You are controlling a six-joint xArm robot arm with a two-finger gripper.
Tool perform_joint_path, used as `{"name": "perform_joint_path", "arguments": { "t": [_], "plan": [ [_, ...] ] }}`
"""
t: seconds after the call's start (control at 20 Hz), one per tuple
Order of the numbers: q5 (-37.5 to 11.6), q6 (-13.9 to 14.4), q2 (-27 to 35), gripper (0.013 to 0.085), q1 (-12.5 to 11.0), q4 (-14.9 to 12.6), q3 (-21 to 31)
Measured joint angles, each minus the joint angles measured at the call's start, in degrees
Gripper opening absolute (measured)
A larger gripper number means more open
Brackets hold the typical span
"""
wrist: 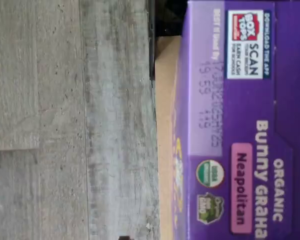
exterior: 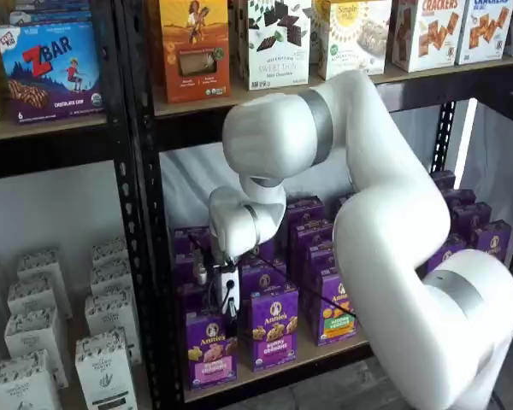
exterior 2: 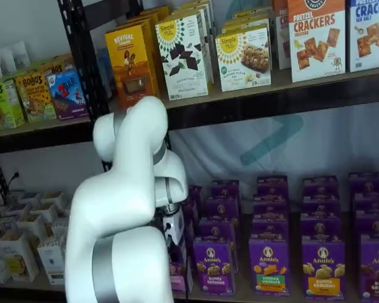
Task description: Pick up the purple box with a pink patch in the middle, on the bottom shelf, the first box from the left
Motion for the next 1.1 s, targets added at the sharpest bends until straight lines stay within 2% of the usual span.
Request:
{"name": "perform_joint_path", "arguments": {
  "t": [0.45,0.85,0.9,0.95,1.1],
  "plan": [
    [0.7,0.5,1.5,0.085,0.0,-0.6,-1.7],
    [0.4,0.3,1.9,0.085,0.3,0.1,-2.1],
    [0.4,0.3,2.0,0.081,0.3,0.0,-2.1],
    [0.3,0.4,2.0,0.081,0.3,-0.1,-2.1],
    [0.4,0.7,2.1,0.073,0.4,-0.3,-2.2]
  ]
}}
